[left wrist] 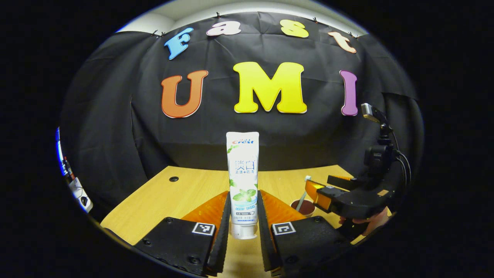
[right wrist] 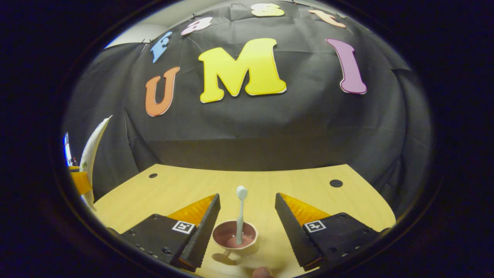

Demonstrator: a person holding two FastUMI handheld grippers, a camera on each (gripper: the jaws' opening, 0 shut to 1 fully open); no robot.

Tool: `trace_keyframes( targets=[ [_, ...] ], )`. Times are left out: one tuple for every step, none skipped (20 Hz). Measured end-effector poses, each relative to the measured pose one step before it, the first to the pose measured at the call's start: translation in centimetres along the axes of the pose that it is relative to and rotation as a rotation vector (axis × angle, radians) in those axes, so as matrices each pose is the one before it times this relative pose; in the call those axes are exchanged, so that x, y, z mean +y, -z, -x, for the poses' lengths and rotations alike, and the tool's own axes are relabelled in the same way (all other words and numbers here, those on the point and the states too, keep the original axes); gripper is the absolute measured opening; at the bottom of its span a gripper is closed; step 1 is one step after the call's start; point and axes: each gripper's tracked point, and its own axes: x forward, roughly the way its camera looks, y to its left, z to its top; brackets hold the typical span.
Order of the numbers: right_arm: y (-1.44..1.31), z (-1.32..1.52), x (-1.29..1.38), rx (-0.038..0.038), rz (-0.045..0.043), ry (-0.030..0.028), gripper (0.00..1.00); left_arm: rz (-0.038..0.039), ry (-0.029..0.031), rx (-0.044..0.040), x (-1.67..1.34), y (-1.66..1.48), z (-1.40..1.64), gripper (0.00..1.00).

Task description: Put the toothbrush and toothpaste on the desktop into the cup, then pick up the cup and place it on the coaster on the desktop.

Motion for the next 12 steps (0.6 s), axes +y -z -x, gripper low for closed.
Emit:
trace_keyframes(
  targets=[
    [-0.324,0.639,-0.795,-0.00501,0.00793,0.00761,0.87,0.01212,0.00836,-0.02605,-0.709,-0.326,-0.985,0.4],
    [-0.283,0.52,-0.969,-0.00192,0.00951,0.01247,0.88,0.00565,0.01273,-0.02806,-0.822,-0.218,-0.992,0.4],
    [-0.095,0.604,-0.819,-0.00003,0.00746,0.00773,0.88,0.00178,0.01557,-0.02531,-1.018,-0.2,-1.025,0.4],
    [0.018,0.433,-0.731,0.0037,0.00515,0.00773,0.84,-0.00246,0.02163,-0.0264,-1.098,0.044,-0.961,0.4],
    [0.205,0.428,-0.681,0.00777,0.00833,0.00715,0.87,-0.01061,0.02023,-0.02125,-1.086,0.206,-1.034,0.4],
    [0.082,0.256,-0.669,0.00329,0.00465,0.00701,0.9,-0.01373,0.01974,-0.02487,-0.897,0.186,-1.008,0.4],
    [0.201,0.109,-0.429,0.00488,0.00139,0.00061,0.91,-0.00778,0.01927,-0.02217,-0.952,0.298,-0.848,0.4],
    [0.303,-0.045,-0.327,0.00195,0.0052,-0.00311,0.9,-0.00731,0.02227,-0.02329,-1.004,0.514,-0.869,0.4],
    [0.221,0.061,-0.424,0.00437,0.01022,-0.00084,0.91,-0.0059,0.02248,-0.01223,-0.9,0.692,-0.85,0.4],
    [0.431,0.027,-0.556,0.00587,0.00618,0.00113,0.92,-0.01026,0.02091,-0.01202,-0.868,0.886,-0.733,0.4],
    [0.436,0.107,-0.492,0.00738,-0.0005,0.00093,0.93,-0.00409,0.01306,0.00278,-0.699,1.16,-0.672,0.4],
    [0.462,0.136,-0.578,0.00948,0.00044,0.00383,0.93,-0.00232,0.01327,-0.00854,-0.601,0.787,-0.585,0.4]
  ],
)
